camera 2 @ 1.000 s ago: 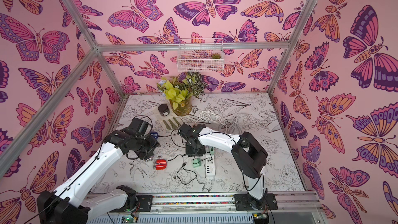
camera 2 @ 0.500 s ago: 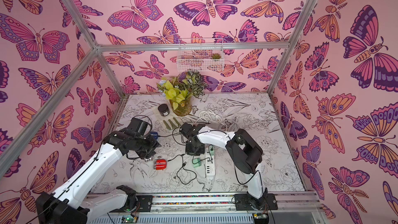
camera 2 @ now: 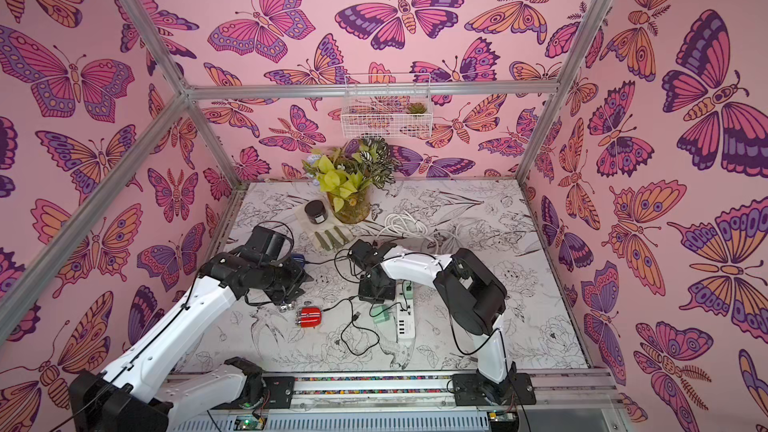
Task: Charge the electric shaver
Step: Pick up the charging cable from the center of the board.
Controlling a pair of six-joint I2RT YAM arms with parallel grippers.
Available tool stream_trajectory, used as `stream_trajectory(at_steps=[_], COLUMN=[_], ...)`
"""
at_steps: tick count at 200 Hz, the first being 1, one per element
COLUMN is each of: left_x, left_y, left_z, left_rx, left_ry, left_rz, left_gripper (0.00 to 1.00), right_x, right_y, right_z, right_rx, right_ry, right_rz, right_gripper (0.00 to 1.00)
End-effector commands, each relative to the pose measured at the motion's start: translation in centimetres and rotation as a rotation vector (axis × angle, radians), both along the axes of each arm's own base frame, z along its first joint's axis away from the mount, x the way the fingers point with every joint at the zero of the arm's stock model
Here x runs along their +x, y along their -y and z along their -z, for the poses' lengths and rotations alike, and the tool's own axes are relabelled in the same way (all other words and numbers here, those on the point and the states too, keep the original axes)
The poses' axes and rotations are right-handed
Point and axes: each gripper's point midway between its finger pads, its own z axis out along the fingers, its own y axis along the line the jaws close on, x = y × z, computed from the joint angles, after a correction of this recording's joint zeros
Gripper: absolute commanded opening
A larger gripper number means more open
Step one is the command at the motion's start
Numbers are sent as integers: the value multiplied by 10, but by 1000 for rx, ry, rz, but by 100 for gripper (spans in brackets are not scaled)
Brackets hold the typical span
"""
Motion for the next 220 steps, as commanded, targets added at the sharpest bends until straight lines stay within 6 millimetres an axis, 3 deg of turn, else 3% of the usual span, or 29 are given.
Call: stream_trajectory(at_steps=[1, 50, 87, 92, 113, 168, 189, 207, 220], left_x=[2, 20, 45, 48, 56, 65, 61, 59, 59], left_y=[3, 23, 48, 50, 62, 103, 117, 125, 127], left_z=[-4, -23, -48, -50, -54, -74, -65, -57, -53], left_rx=[-27, -205, -394, -408, -459, -528, -507, -491, -485], left_ry=[11, 111, 271, 289, 339, 491, 484, 480, 470], left_rz=[-14, -103, -125, -121, -77, 110, 193, 255, 268], left_gripper=[43, 48, 54, 54, 53, 45, 42, 31, 29], right_x=[9, -3, 2, 3, 8, 14, 19, 20, 21], right_y=[0, 10, 16, 19, 27, 40, 37, 40, 40], right_z=[-32, -86, -125, -137, -153, -162, -164, -164, -164], right_rx=[46, 160, 334, 374, 468, 595, 655, 658, 667], right_ry=[72, 83, 51, 58, 31, -41, -58, -61, -64], right_rz=[22, 67, 159, 175, 230, 345, 388, 398, 405], right_gripper=[0, 0, 0, 0, 0, 0, 0, 0, 0])
